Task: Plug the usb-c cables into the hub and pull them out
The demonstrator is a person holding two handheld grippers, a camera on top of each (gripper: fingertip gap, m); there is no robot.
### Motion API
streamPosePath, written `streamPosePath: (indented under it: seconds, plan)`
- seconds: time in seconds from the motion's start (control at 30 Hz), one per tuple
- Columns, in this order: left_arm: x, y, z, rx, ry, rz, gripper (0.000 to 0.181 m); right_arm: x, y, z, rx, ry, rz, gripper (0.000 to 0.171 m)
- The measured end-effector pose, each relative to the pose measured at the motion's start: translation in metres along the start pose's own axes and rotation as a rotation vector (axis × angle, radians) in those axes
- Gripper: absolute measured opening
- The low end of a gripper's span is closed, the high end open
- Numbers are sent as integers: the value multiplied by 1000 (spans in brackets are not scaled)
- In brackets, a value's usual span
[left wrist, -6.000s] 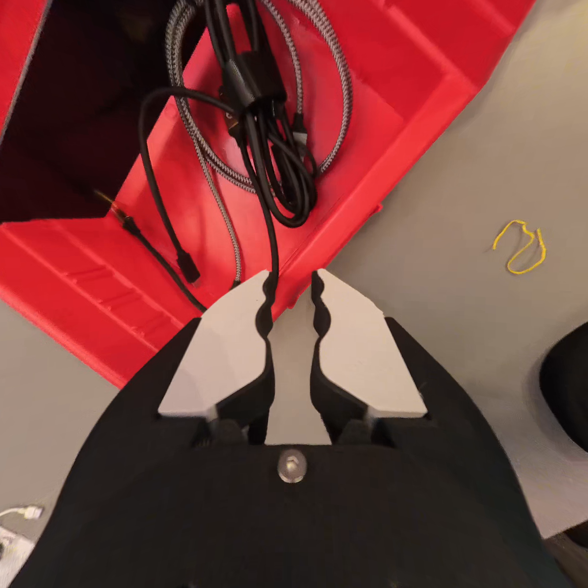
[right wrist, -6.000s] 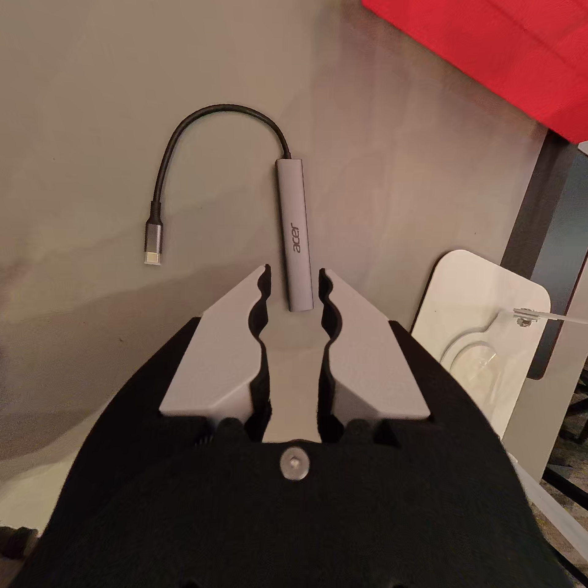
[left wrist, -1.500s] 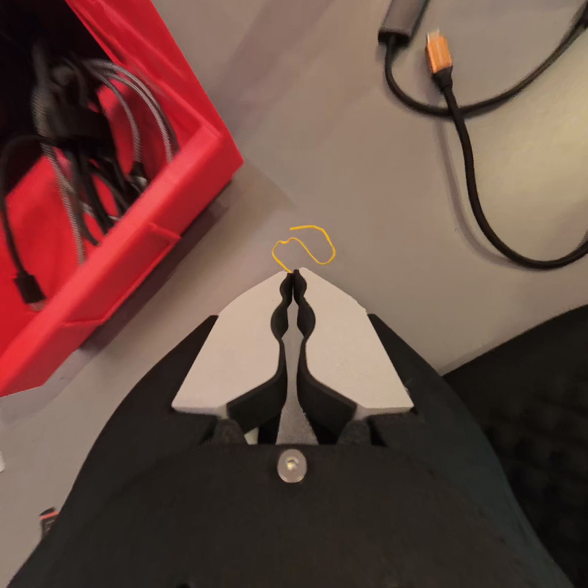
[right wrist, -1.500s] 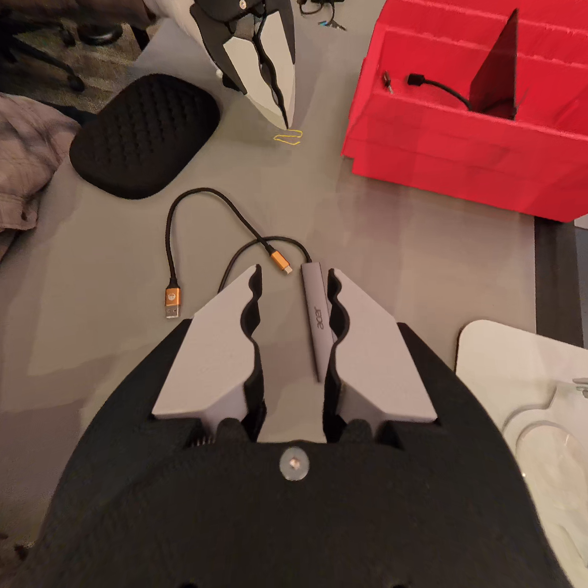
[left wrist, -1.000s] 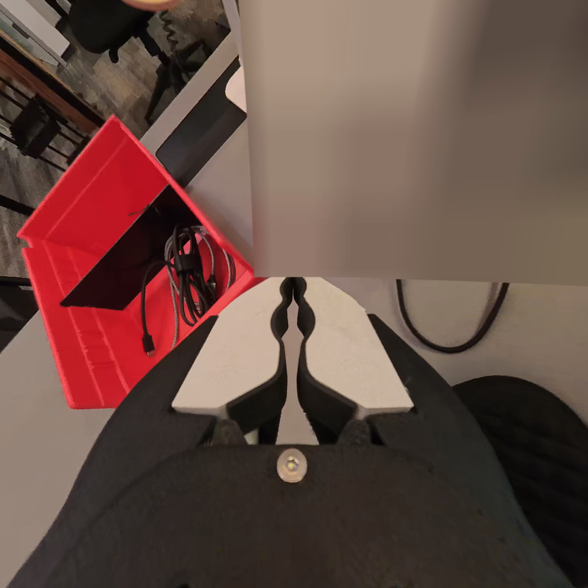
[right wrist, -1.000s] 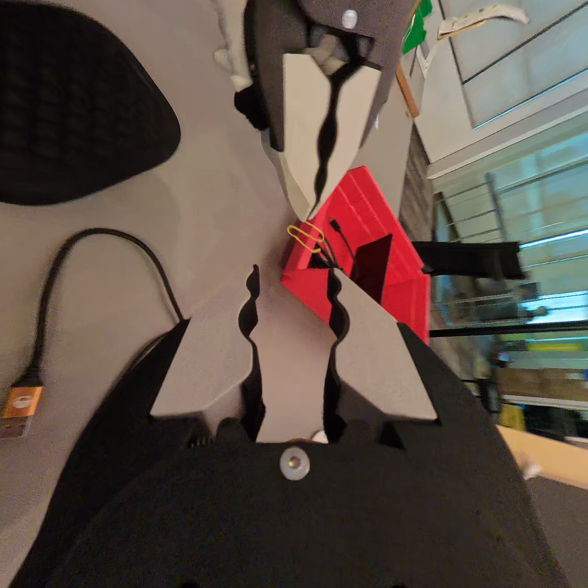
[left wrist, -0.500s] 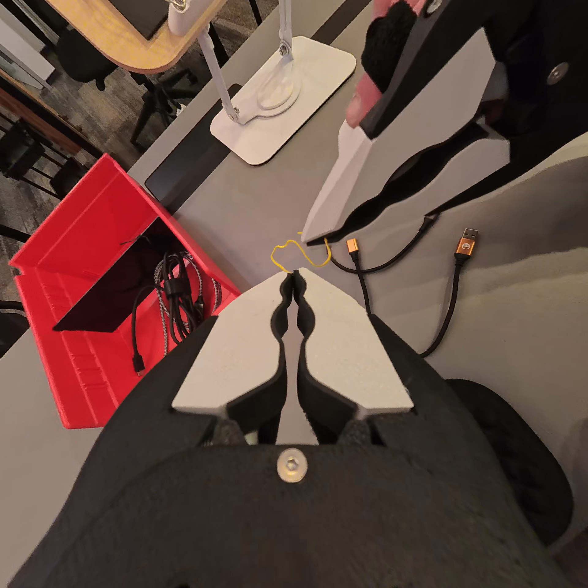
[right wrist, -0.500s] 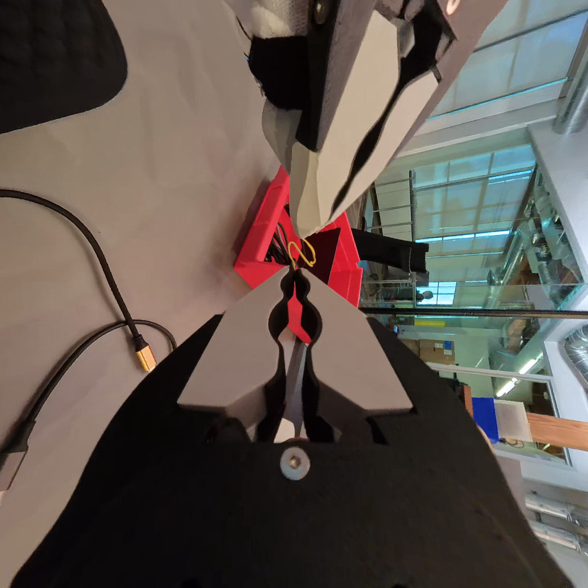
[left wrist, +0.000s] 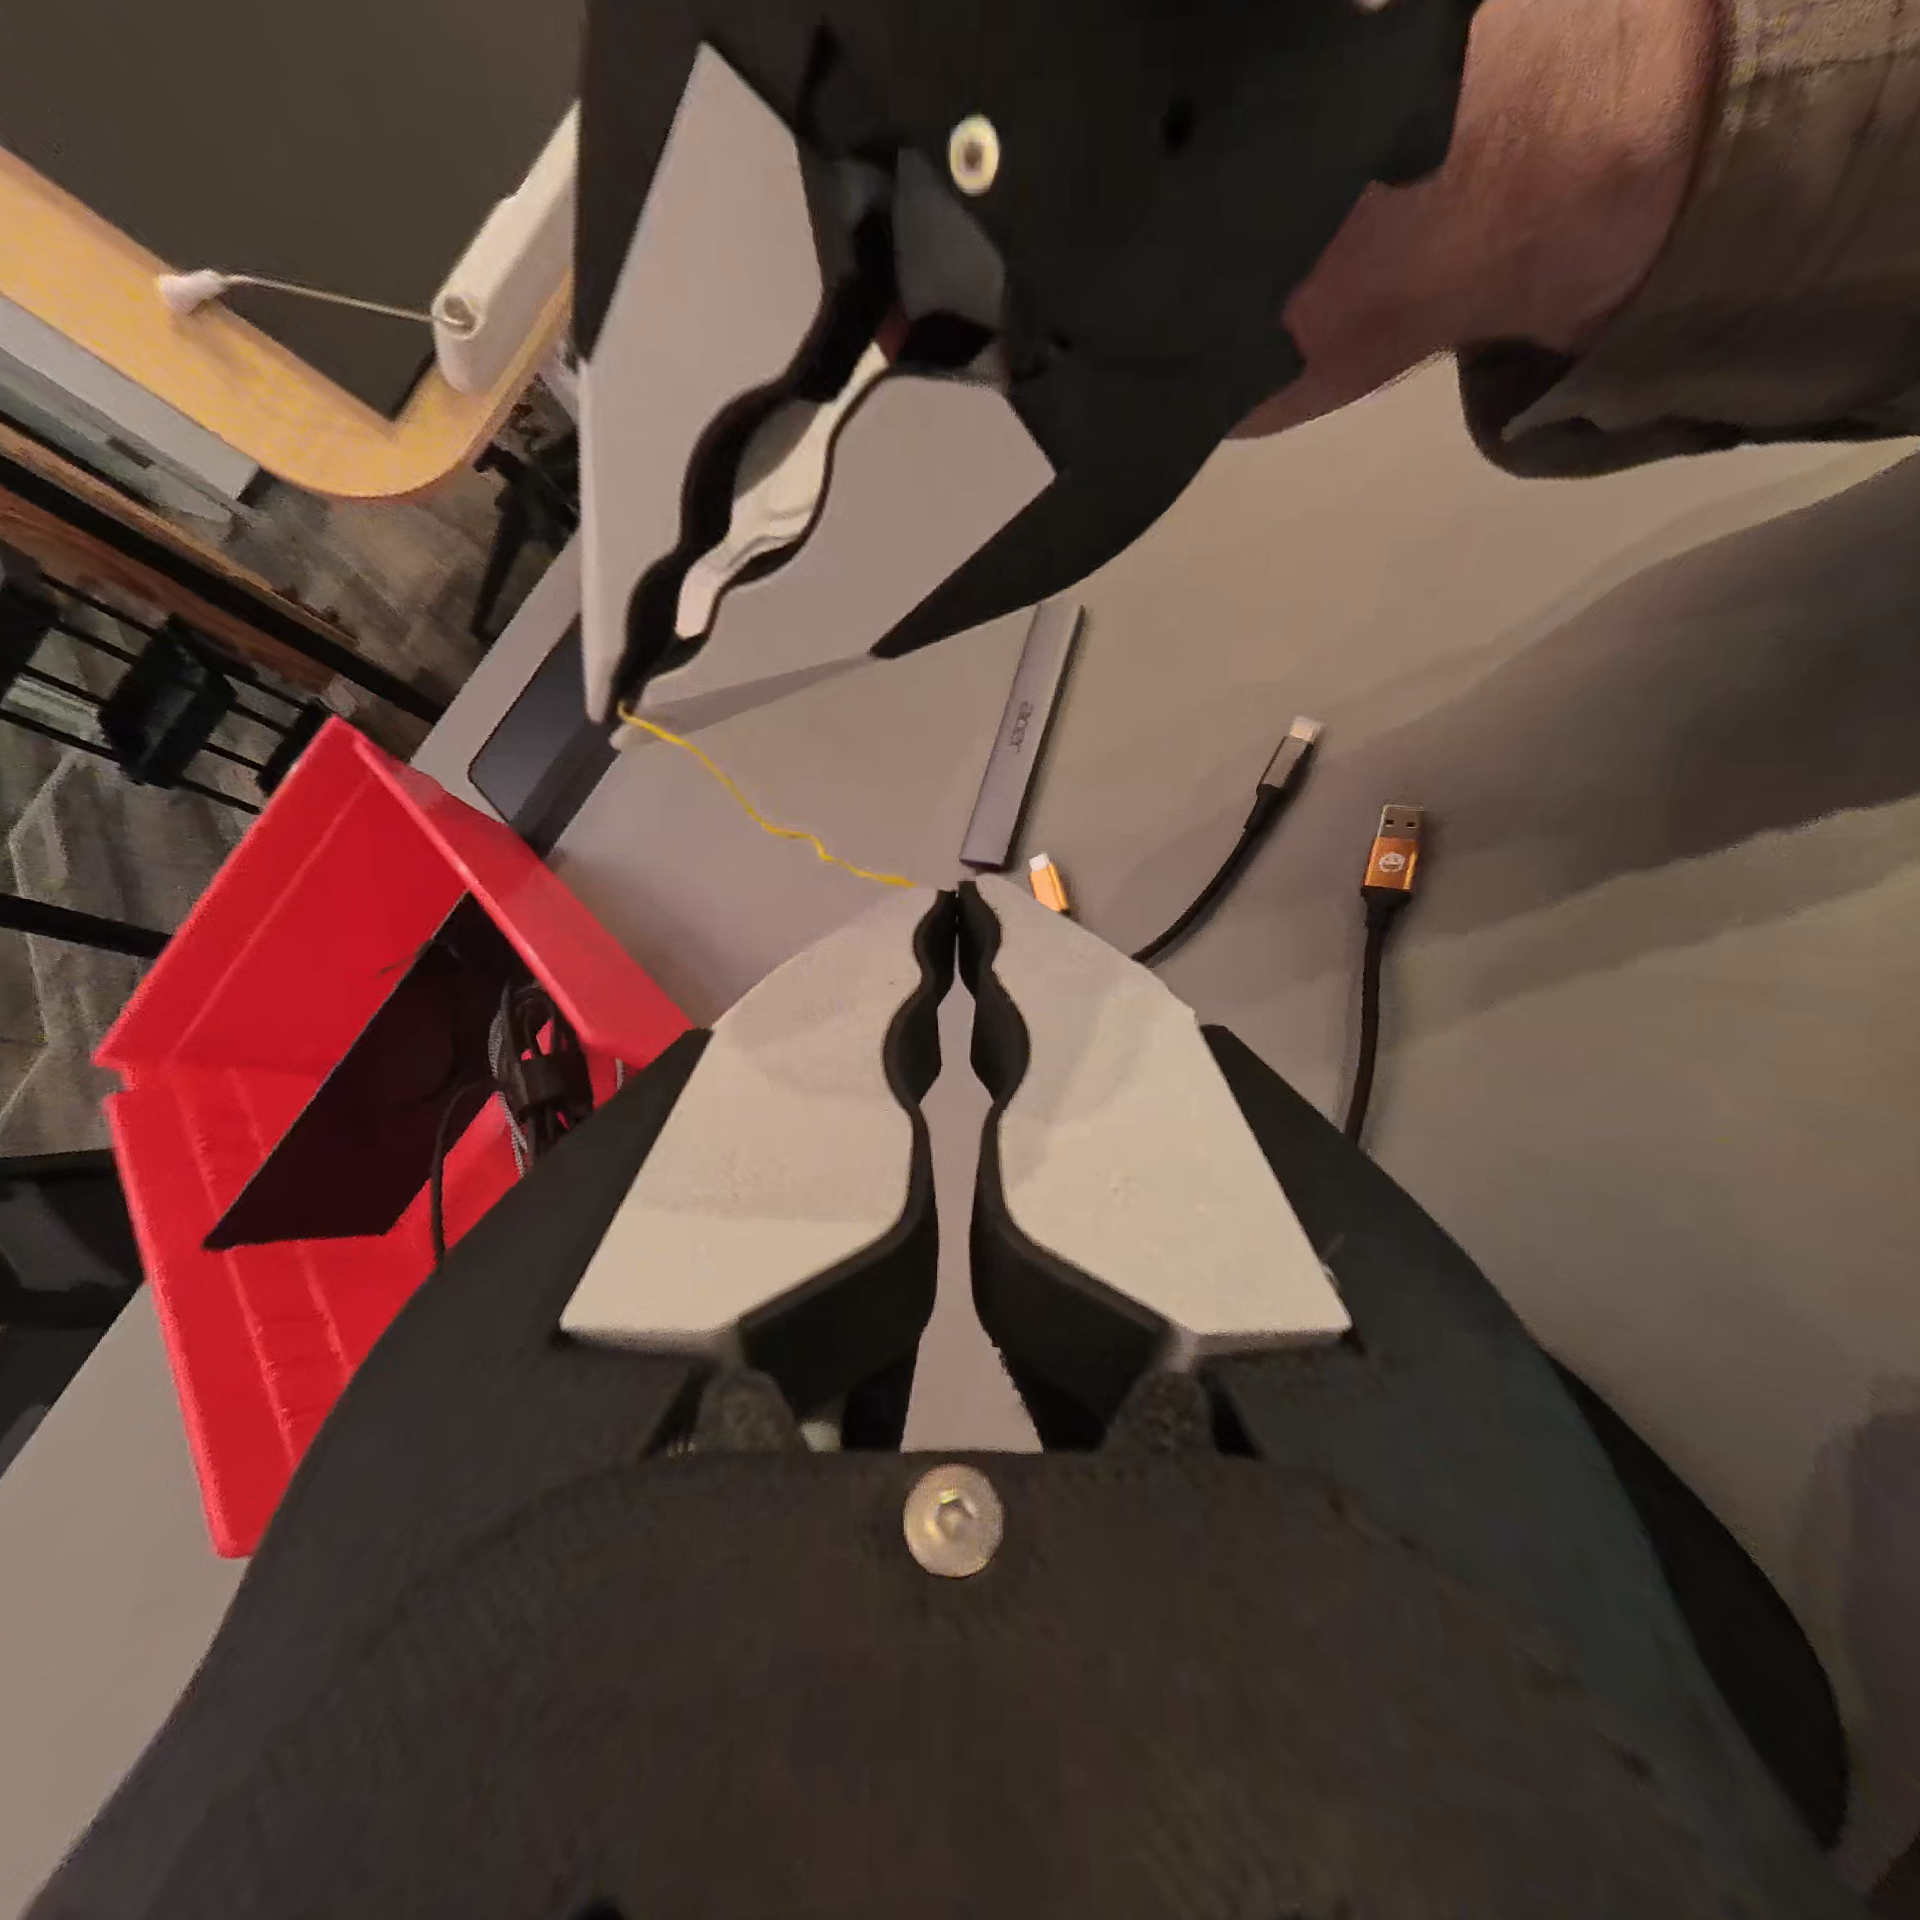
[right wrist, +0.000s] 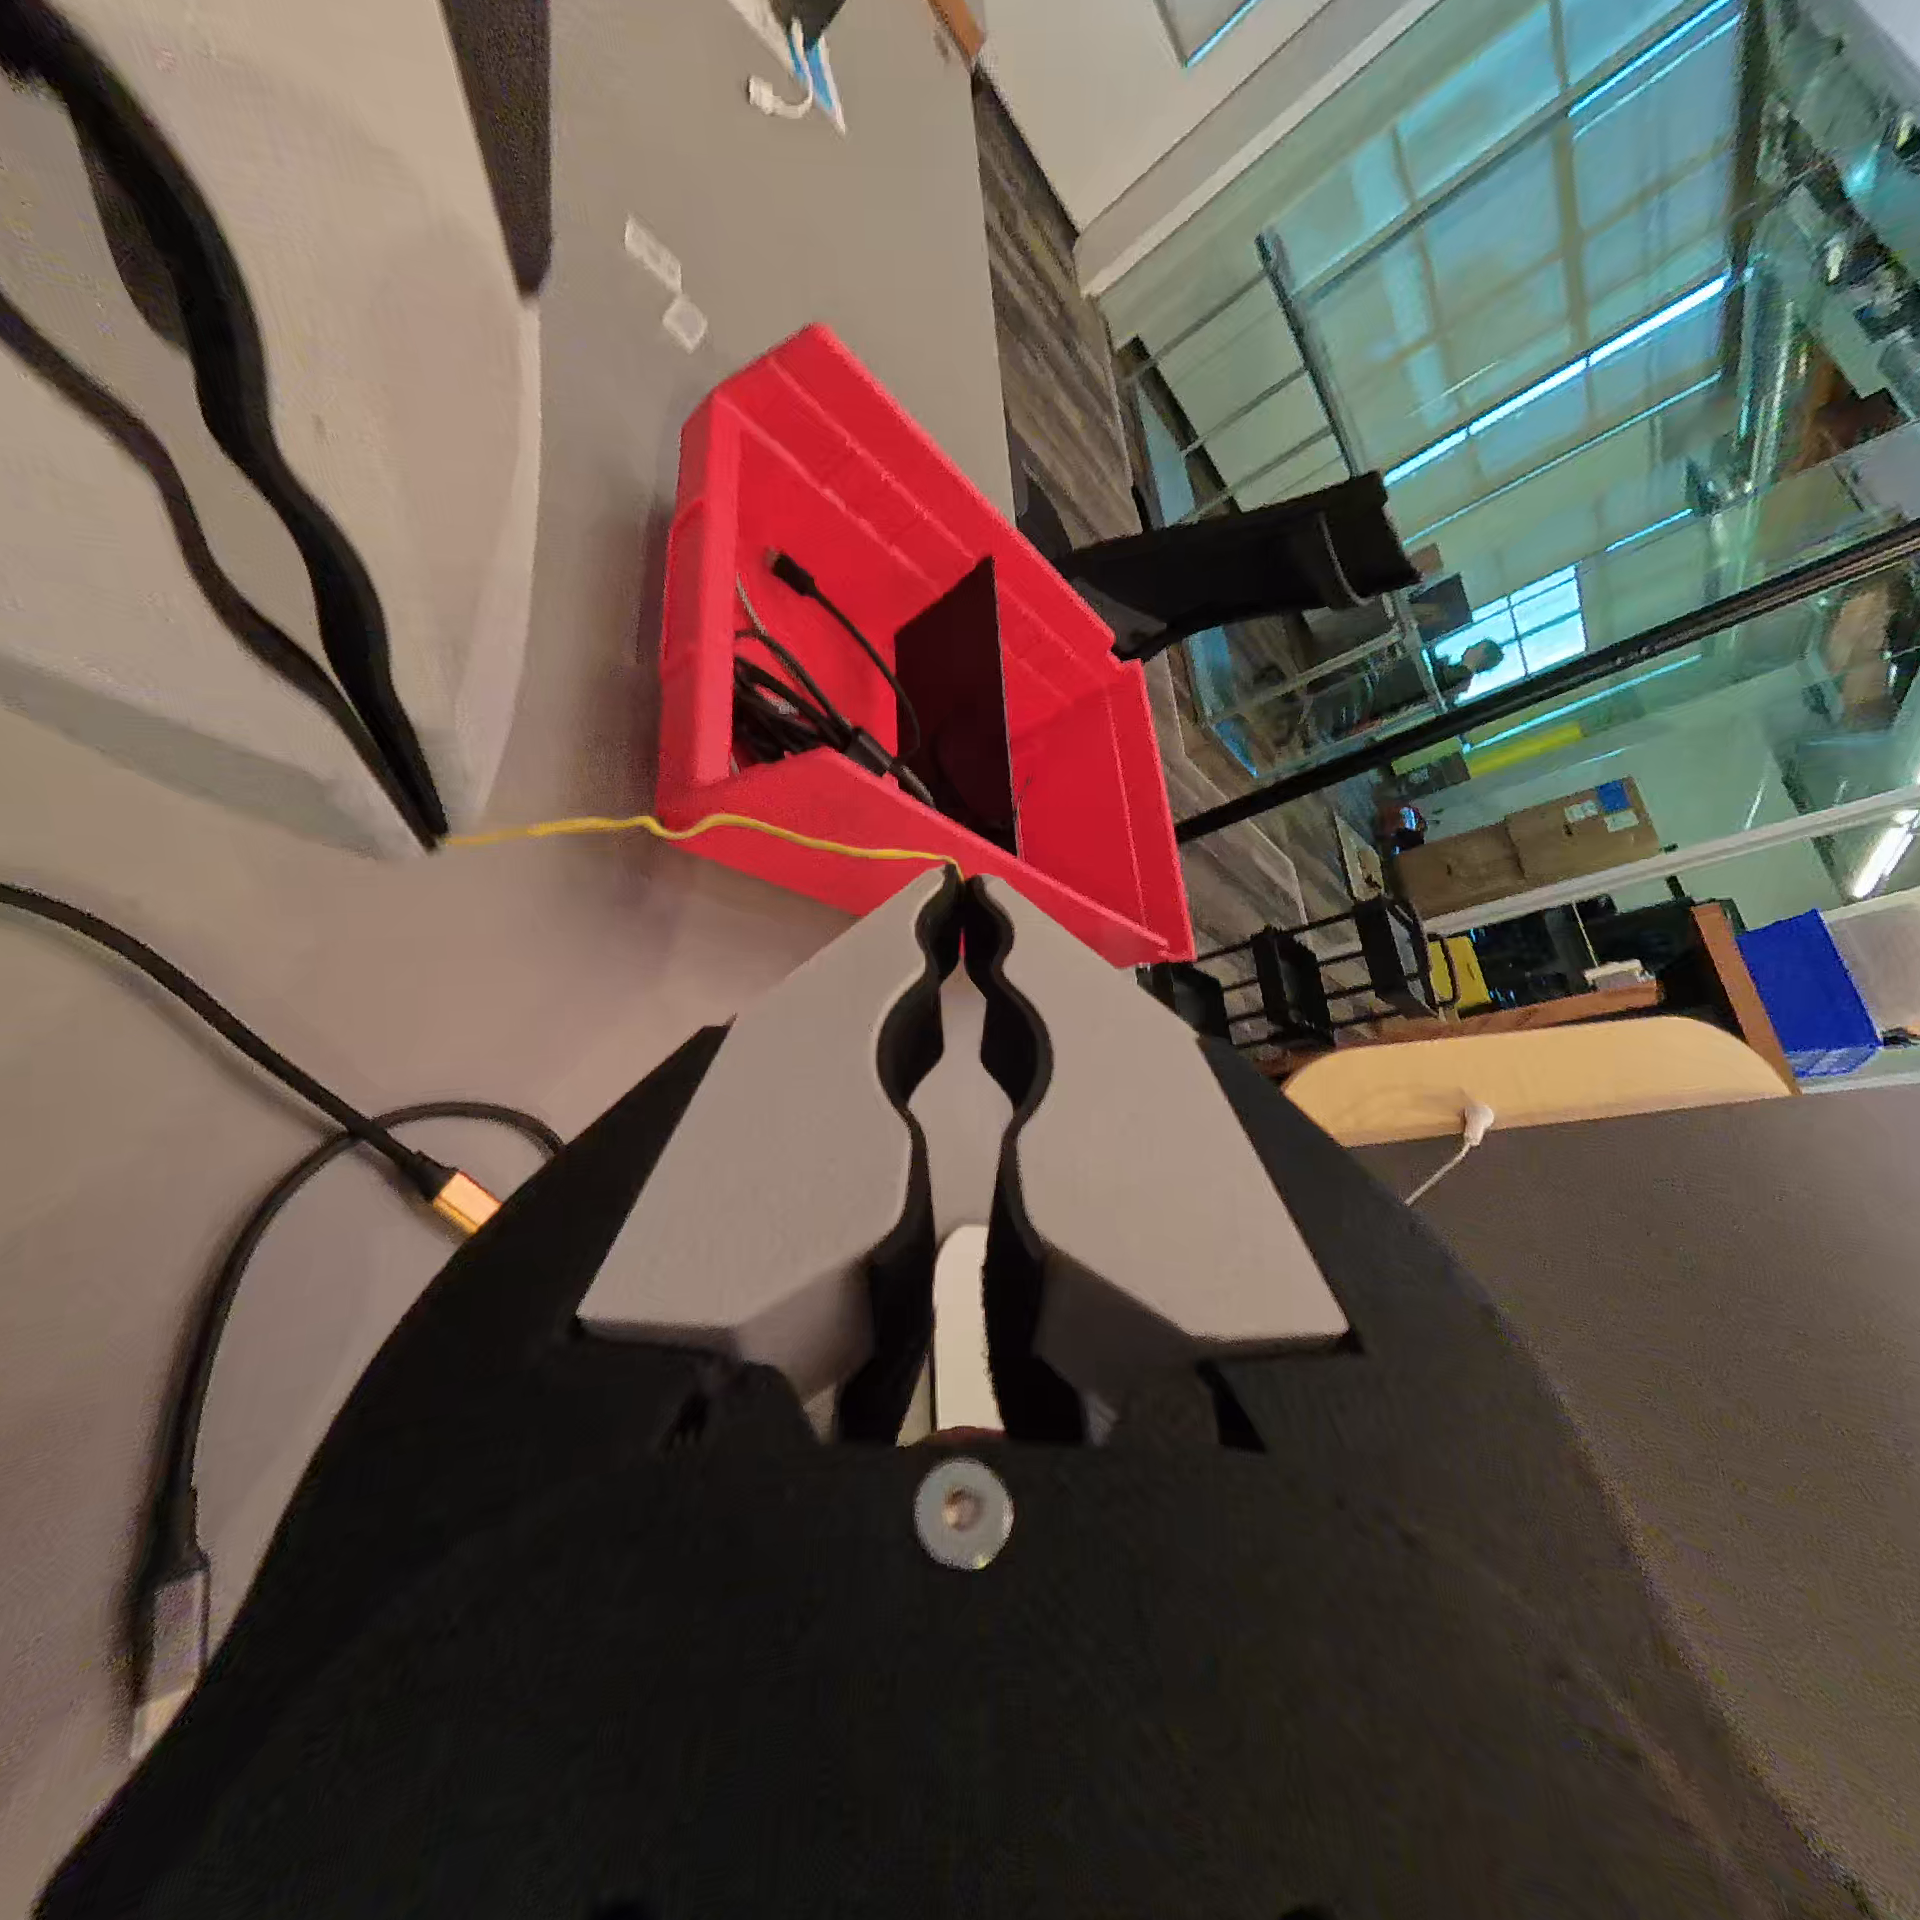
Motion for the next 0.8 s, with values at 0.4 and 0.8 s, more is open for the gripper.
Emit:
streamPosePath:
  seconds: [0.4, 0.8]
  plan:
    - [34, -46, 10, -174, -111, 27, 29, -18, -26, 0, -80, -87, 180, 0]
    - [52, -14, -26, 20, -38, 14, 9, -5, -36, -22, -73, -264, 299, 0]
Point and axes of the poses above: each gripper's, where its closed fingertips meet, y out along the fingers, z out of its underside, x = y × z across the jaws, the point moved 8 cm from there along -y, back along the fingers, and after that the axes turned 12 degrees about x, right-handed, at the moved point
